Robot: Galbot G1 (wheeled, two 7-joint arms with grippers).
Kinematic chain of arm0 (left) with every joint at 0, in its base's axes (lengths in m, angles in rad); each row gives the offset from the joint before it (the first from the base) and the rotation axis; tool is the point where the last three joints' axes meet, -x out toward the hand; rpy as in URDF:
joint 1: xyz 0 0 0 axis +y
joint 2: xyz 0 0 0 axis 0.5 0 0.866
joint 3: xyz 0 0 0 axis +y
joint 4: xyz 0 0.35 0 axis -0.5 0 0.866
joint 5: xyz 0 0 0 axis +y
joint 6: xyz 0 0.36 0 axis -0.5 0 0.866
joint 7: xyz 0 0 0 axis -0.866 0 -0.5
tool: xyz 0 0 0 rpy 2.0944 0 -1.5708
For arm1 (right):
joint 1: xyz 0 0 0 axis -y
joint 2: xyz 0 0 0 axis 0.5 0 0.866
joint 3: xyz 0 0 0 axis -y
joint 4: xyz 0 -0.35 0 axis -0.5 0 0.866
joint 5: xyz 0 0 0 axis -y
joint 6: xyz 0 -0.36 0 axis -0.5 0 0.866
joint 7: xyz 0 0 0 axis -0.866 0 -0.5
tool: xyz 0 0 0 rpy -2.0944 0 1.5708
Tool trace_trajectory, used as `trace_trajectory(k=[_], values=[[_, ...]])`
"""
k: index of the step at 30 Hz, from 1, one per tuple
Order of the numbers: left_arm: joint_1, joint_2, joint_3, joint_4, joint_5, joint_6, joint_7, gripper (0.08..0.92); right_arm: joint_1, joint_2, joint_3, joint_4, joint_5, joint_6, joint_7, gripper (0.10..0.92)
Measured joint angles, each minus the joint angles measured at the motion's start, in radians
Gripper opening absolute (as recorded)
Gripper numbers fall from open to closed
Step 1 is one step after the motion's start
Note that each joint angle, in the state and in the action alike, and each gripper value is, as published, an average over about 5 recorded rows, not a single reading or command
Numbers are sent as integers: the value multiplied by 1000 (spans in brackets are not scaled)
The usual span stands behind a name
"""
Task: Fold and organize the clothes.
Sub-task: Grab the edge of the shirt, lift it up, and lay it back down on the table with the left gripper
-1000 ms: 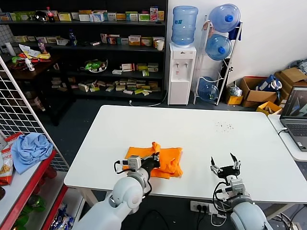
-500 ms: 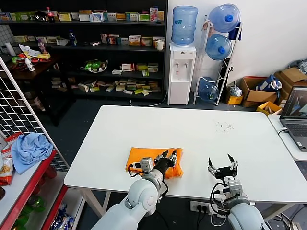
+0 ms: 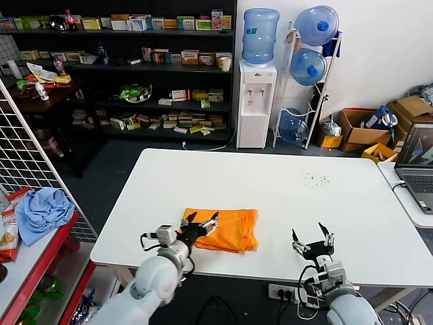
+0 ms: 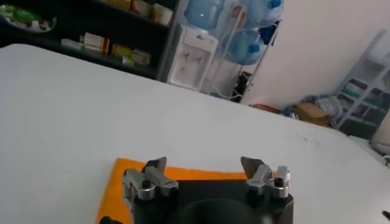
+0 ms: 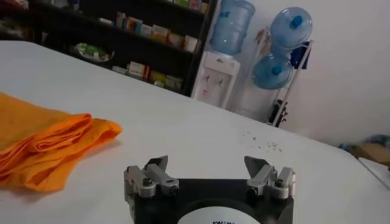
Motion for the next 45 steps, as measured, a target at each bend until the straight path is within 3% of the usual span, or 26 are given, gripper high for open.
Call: trace_trajectory(k=[7, 17, 38, 45], values=[[45, 92, -106, 19, 8, 69, 149, 823, -6, -19, 0, 7, 18, 14, -12, 823], [22, 120, -143, 99, 4, 119, 278, 823, -30, -28, 6, 15, 36, 25, -19, 823], [-94, 72, -67, 240, 9, 159, 338, 818, -23, -32, -2, 35, 72, -6, -12, 823], [-94, 67, -56, 243, 18, 157, 342, 662, -25, -33, -2, 41, 73, -10, -11, 823]])
